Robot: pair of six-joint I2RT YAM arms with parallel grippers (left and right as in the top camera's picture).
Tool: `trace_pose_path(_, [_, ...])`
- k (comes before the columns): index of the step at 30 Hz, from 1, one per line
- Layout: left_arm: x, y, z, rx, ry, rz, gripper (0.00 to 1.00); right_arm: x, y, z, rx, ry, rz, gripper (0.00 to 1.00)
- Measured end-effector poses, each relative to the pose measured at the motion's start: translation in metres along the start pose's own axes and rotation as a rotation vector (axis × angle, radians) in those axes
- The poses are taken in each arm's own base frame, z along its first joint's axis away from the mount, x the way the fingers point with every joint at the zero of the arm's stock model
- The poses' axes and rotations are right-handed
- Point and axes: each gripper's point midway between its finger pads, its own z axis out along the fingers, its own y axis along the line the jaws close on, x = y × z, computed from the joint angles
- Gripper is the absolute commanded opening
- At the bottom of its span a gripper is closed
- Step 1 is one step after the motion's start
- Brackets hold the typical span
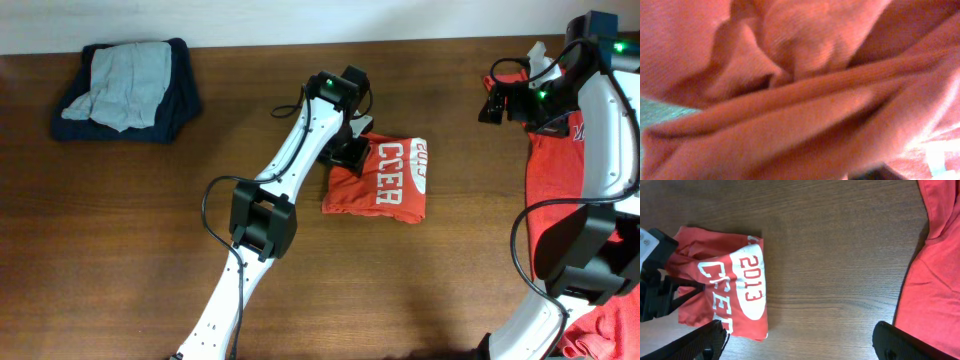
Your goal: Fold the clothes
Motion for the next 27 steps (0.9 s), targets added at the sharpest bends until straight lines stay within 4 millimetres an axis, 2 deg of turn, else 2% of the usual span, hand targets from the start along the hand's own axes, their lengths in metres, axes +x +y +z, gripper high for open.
trace_pose_path(2, [0.0003,-0.0015,0.0009,0.01,0.003,0.0,0.36,0.0,0.0,0.0,0.0,0.0,0.0,0.99])
trace_pose_path(3, [0.0005,-0.002,0.0014,0.014,0.004,-0.002,0.27,0.0,0.0,0.0,0.0,0.0,-0.001,0.99])
trace_pose_path(4, [0.0005,-0.0029,0.0021,0.021,0.005,-0.004,0.25,0.0001,0.0,0.0,0.0,0.0,0.0,0.99])
trace_pose_path(7, [0.0007,-0.0055,0.0023,0.035,0.006,-0.003,0.12,0.0001,0.0,0.0,0.0,0.0,0.0,0.99])
trace_pose_path(12, [0.0007,-0.0066,0.0022,0.043,0.007,-0.004,0.01,0.0,0.0,0.0,0.0,0.0,0.0,0.99])
trace_pose_path(27, [0.001,-0.0066,0.0022,0.043,0.008,-0.005,0.01,0.0,0.0,0.0,0.0,0.0,0.0,0.99])
